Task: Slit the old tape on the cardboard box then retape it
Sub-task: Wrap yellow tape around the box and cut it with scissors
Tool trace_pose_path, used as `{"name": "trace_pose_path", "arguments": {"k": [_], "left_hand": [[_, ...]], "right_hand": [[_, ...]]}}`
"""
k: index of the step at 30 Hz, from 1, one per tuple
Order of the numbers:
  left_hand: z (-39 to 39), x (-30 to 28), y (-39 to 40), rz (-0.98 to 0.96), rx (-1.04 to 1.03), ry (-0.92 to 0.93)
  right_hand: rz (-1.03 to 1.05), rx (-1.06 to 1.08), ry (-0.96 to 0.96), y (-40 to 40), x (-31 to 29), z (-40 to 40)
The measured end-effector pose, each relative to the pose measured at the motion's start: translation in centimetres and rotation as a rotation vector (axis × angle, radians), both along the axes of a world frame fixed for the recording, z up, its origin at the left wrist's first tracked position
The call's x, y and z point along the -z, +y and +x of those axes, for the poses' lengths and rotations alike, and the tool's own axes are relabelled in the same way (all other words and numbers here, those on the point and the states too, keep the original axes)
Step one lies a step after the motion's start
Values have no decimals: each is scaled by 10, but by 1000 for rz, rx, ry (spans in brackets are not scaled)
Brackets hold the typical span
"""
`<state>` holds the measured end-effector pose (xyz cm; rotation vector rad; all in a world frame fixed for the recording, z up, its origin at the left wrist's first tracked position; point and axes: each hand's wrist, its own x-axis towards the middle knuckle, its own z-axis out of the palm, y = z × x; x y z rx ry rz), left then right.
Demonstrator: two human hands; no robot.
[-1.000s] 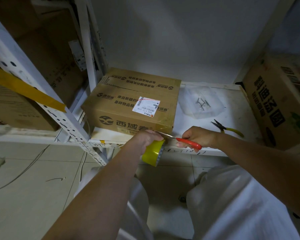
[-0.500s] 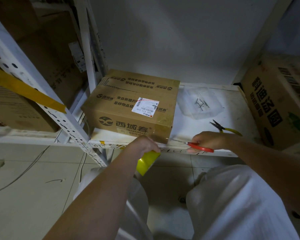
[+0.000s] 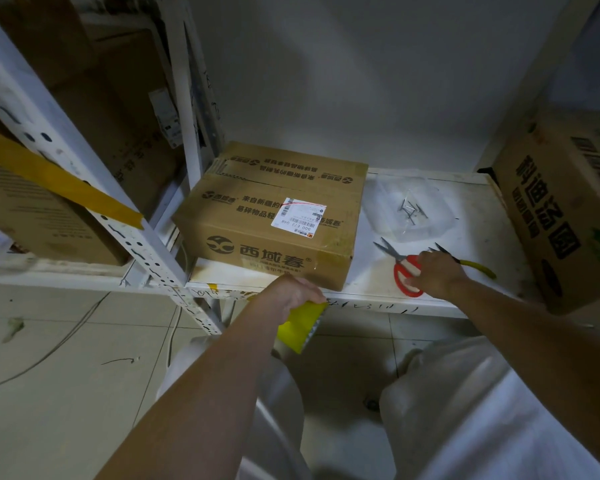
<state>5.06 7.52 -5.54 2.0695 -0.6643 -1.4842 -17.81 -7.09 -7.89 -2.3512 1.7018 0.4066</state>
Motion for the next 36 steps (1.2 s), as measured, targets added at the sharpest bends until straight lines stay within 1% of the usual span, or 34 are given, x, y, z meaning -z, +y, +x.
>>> {"name": "trace_pose_path", "arguments": {"k": [1,2,3,4,5,6,8,10,12,14,16,19,22,25,30,33,36], "left_hand": [[1,1,0,3,-3,4],[3,2,1,-2,-9,9],[4,3,1,-8,-16,10],[5,5,0,-14,-24,10],[5,6,0,-21,-32,10],[5,6,1,-28,-36,10],[2,7,1,-42,-41,4],[-1,8,1,-57,-45,4],[-3,7,2,-71,-40,11],[0,8,4,-72,-43,15],[2,10,6,-69,-47,16],[5,13,7,-69,-73,24],[4,11,8,-70,-74,25],[3,11,8,-78,-61,32],[6,6,11,-111,-55,44],[16,4,14,-121,-112,40],[28,1,18,-139,-191,19]], "right_hand": [[-88,-19,-26,2,0,4],[-207,-47,-112,7,-3,9],[-333,-90,-269,13,-7,15],[-443,-171,-433,20,-13,23],[-502,-274,-525,29,-22,33],[-513,-389,-545,39,-31,44],[-501,-562,-432,48,-37,63],[-512,-599,-326,51,-36,77],[-529,-574,-272,50,-29,84],[-593,-578,-275,50,-18,87],[-668,-594,-332,50,-12,86],[-710,-616,-351,52,-9,83],[-726,-586,-324,54,-12,85],[-769,-509,-304,59,-20,97],[-739,-383,-246,67,-30,115],[-724,-364,-173,68,-35,124],[-691,-417,-120,71,-39,128]]}}
